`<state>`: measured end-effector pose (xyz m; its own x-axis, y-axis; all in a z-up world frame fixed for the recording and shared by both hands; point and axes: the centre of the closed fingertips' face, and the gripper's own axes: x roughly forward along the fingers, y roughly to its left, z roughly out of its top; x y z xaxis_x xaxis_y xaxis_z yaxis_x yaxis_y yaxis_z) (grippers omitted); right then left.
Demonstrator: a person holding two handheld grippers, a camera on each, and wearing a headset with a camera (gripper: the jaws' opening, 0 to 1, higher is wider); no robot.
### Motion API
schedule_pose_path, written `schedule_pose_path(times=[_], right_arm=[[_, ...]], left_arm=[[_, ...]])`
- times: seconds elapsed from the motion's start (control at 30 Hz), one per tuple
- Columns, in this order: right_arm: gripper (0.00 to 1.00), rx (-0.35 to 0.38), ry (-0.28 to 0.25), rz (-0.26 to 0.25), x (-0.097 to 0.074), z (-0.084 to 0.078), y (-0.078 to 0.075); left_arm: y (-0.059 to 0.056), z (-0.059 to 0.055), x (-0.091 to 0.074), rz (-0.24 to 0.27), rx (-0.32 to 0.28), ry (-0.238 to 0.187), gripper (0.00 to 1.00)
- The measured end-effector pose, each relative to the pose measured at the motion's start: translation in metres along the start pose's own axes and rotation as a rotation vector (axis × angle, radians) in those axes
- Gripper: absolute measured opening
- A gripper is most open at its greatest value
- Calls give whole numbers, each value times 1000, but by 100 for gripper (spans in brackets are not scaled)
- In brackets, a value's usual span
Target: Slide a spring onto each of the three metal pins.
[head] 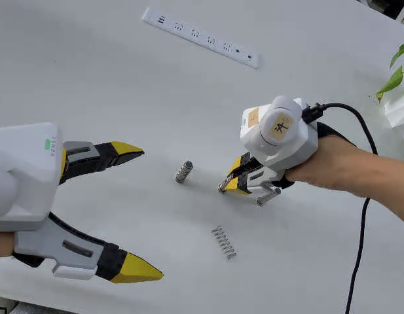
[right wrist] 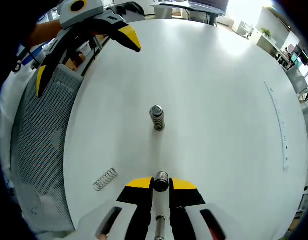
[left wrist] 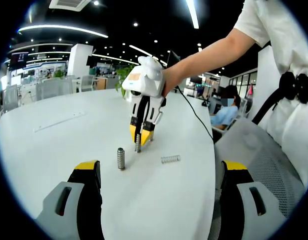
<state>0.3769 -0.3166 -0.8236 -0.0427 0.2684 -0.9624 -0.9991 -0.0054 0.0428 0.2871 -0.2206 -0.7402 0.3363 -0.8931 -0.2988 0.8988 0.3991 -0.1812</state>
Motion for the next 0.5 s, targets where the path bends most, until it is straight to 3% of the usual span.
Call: schedule_pose_path(times=[0.5], right_arm=[[19, 17, -34, -17, -13, 5, 1]], left_arm=[[-1, 0, -1, 0, 3, 5, 99]])
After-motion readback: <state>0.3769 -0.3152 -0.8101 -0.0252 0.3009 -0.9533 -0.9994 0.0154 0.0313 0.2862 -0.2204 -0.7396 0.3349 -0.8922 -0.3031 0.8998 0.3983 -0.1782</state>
